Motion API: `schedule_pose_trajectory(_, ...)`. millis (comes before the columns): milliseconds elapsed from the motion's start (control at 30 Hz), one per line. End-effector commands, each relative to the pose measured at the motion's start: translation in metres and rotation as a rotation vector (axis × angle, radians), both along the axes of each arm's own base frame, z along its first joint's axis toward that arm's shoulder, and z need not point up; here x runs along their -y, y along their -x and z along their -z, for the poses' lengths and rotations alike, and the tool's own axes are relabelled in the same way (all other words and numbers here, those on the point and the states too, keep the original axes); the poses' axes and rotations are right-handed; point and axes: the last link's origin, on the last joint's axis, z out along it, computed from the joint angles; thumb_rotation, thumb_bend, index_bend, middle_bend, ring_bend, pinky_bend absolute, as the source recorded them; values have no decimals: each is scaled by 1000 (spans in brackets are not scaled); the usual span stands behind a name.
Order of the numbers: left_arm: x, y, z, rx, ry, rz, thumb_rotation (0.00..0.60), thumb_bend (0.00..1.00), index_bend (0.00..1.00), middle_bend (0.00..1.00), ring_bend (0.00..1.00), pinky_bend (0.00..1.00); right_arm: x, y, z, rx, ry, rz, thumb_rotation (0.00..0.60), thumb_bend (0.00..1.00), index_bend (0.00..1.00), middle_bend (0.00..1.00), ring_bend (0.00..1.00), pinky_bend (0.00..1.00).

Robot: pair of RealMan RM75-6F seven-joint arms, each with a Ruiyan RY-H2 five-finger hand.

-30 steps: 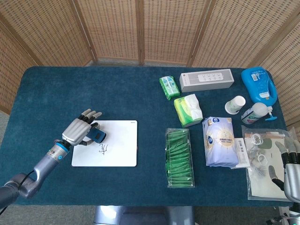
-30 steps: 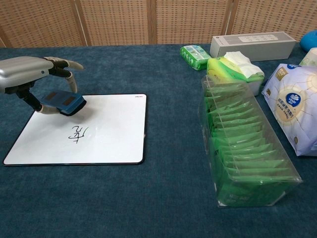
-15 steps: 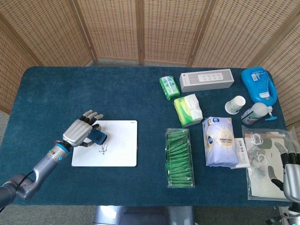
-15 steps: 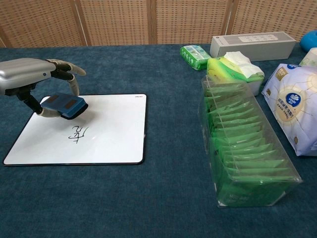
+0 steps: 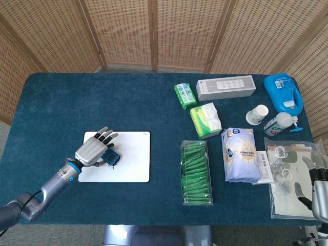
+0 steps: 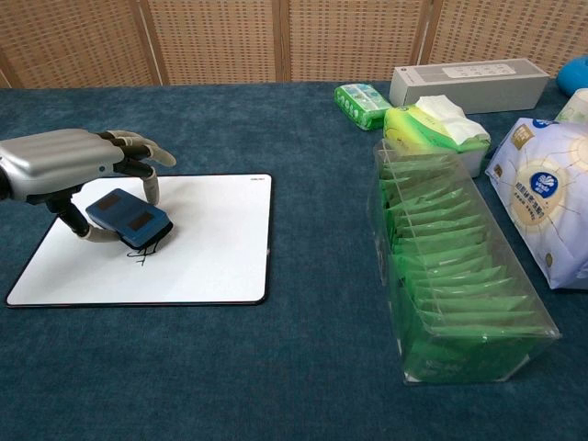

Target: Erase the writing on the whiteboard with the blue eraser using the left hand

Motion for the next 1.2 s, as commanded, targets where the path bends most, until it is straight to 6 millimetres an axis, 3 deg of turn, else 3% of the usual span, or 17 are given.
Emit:
schedule_pose_trajectory(33,3,-3,4,-8,7,13,600,307,634,128,0,0,-1,0,-1,1,2,-1,600,348,174,100,0,56)
schedule_pose_trajectory(767,28,-25,17,-30,95,89,600,306,651,138,0,0,-6,4,-4,10,13,1,600,348,174,100,0,56)
schedule_pose_trajectory(1200,9,-10,7,-101,17,73,599,307,656,140,0,0,-5,3,-3,10,10,1,600,348,174,100,0,57)
